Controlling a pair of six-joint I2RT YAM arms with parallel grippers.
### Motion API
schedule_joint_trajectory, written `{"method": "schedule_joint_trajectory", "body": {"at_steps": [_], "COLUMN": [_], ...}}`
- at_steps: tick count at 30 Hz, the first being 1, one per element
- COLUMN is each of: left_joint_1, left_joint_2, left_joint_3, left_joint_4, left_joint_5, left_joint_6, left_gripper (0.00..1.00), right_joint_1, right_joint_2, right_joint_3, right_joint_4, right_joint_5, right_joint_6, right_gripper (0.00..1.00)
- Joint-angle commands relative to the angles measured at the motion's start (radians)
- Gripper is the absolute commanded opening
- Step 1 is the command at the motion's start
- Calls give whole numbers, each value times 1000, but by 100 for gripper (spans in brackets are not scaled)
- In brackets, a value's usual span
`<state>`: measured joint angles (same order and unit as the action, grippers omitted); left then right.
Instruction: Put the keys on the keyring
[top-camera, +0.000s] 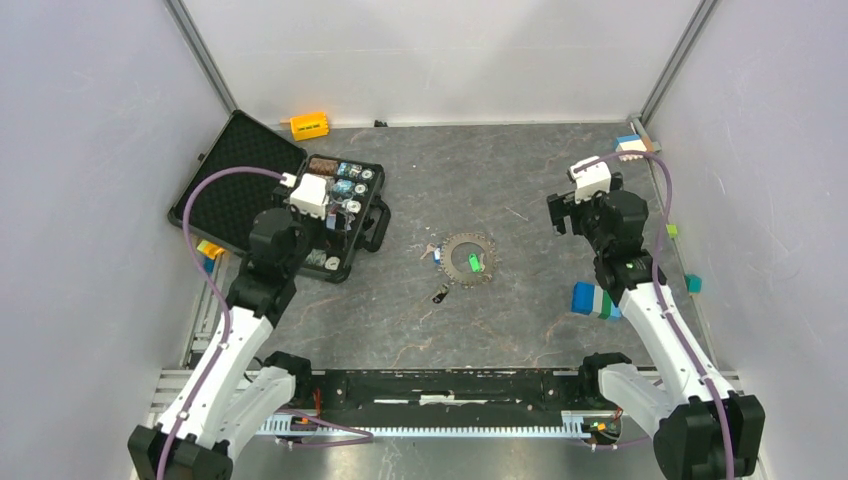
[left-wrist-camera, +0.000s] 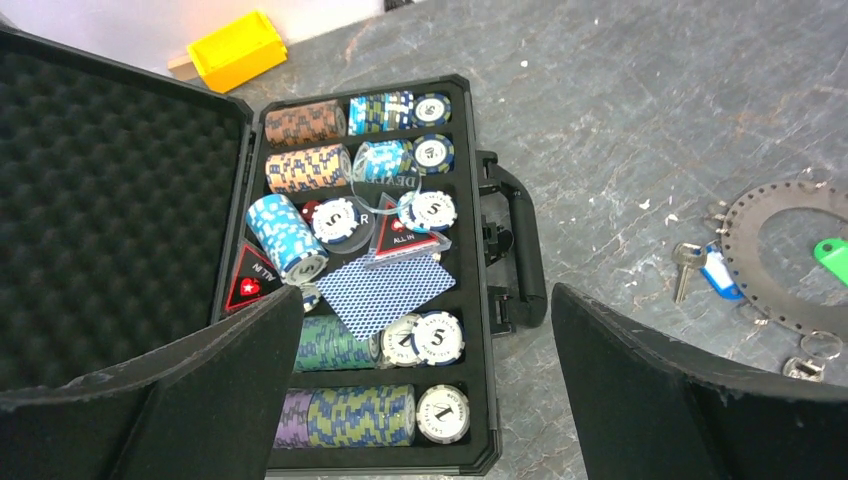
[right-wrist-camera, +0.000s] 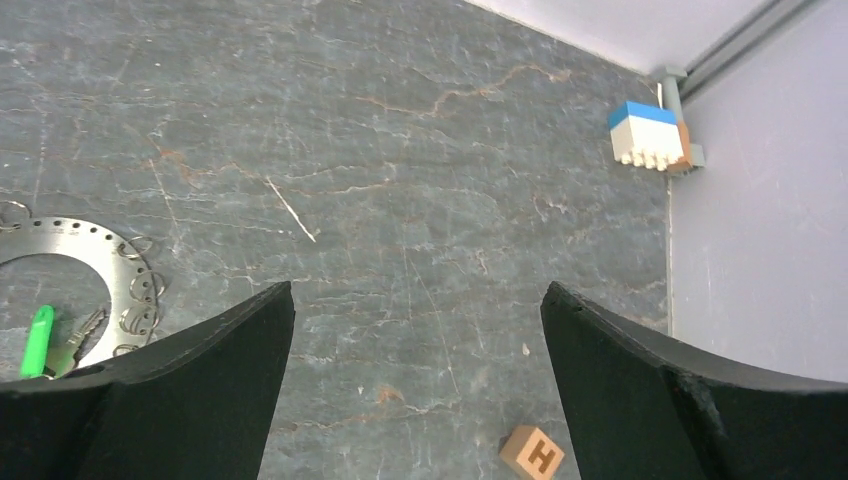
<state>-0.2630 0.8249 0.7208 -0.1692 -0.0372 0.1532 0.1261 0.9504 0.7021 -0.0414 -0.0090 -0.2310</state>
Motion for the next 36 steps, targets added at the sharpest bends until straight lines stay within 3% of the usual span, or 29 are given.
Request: {"method": "schedule_joint_trajectory", "body": {"at_steps": [1, 13, 22, 36], "left_joint_1": [8, 11, 11, 21], "left_joint_2": [-108, -154, -164, -194], "left_joint_3": [-33, -18, -16, -26], "left_joint_4": [76, 35, -9, -1], "left_joint_5": [-26, -109, 6, -1], "left_joint_6": [-86, -41, -30, -13], "left_gripper": [100, 100, 100, 100], "right_joint_1": [-3, -4, -3, -1], "right_joint_2": [-35, -227, -235, -243], "right_joint_3": [-2, -111, -116, -112], "right_joint_4": [-2, 112, 93, 50], "right_joint_5": [95, -16, -115, -233], "right_joint_6": [22, -11, -29, -74], "right_gripper": [98, 98, 98, 98]}}
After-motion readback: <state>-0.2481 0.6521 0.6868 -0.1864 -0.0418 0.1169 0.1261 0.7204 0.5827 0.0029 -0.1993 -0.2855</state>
